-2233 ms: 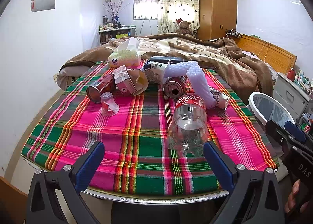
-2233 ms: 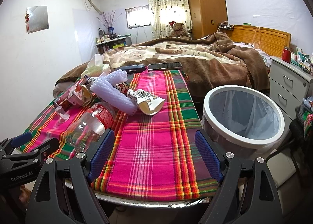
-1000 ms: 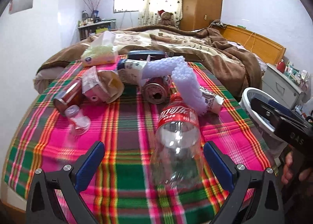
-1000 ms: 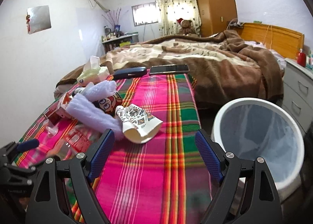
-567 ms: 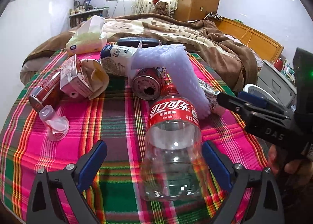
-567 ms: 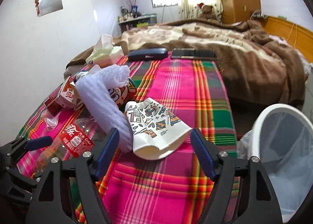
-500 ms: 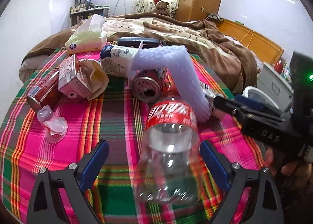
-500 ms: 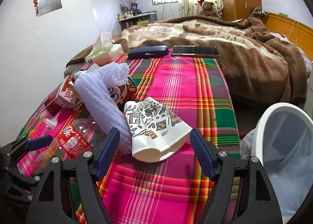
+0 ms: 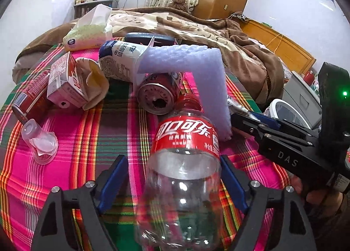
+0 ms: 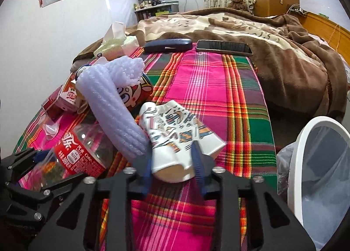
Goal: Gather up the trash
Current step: 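Grasp the Coca-Cola bottle with the left tool while the right tool grasps the patterned paper cup, then carry the bottle and paper cup over the white bin with both tools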
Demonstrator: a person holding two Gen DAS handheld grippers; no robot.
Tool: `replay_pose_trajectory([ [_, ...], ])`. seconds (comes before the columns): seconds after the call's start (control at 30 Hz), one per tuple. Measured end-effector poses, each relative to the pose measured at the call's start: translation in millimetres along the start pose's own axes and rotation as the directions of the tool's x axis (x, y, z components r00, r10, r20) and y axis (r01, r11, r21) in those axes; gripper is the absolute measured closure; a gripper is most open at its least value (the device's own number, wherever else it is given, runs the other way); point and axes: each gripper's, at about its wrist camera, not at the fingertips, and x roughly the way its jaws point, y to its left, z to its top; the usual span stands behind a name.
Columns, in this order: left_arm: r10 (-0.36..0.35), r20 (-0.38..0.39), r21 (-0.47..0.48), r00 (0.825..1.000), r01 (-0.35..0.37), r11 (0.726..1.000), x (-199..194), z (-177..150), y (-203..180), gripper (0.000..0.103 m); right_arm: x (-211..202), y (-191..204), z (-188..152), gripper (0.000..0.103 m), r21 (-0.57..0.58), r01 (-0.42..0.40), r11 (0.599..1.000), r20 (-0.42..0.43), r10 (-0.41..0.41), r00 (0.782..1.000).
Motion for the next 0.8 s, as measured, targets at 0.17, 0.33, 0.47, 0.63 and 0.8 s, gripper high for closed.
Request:
replay_pose_trajectory([
  [0.17, -0.02, -0.017, -0.015, 1.0, 0.019, 1.0, 3.4, -0.2, 1.8, 0.032, -0.9, 1.1, 0.2, 0.08, -0.002, -0.01, 1.0, 0.008, 0.01, 1.0],
  [0.33, -0.029, -0.011, -0.018, 1.0, 0.028, 0.999, 1.4, -1.3, 1.5, 0.034, -6.0, -2.5, -0.6, 0.081, 0.02, -0.013, 1.0, 0.041, 0.013, 0.999],
  [0.47, -0.032, -0.002, -0.025, 0.999, 0.032, 0.999, -2.4, -3.5, 1.8, 0.035, -12.9, -6.0, -2.1, 0.082, 0.041, -0.011, 0.999, 0.069, 0.009, 0.998],
  [0.63, -0.017, 0.013, -0.031, 1.0, 0.017, 0.999, -12.6, -9.4, 4.7, 0.035, -23.2, -7.4, -4.3, 0.082, 0.053, -0.021, 0.998, 0.097, 0.016, 0.995],
  [0.8, -0.031, -0.023, -0.053, 0.999, 0.03, 0.998, -7.0, -9.5, 10.4, 0.033, -25.1, -4.2, -6.3, 0.082, 0.051, -0.019, 0.999, 0.106, 0.014, 0.994],
])
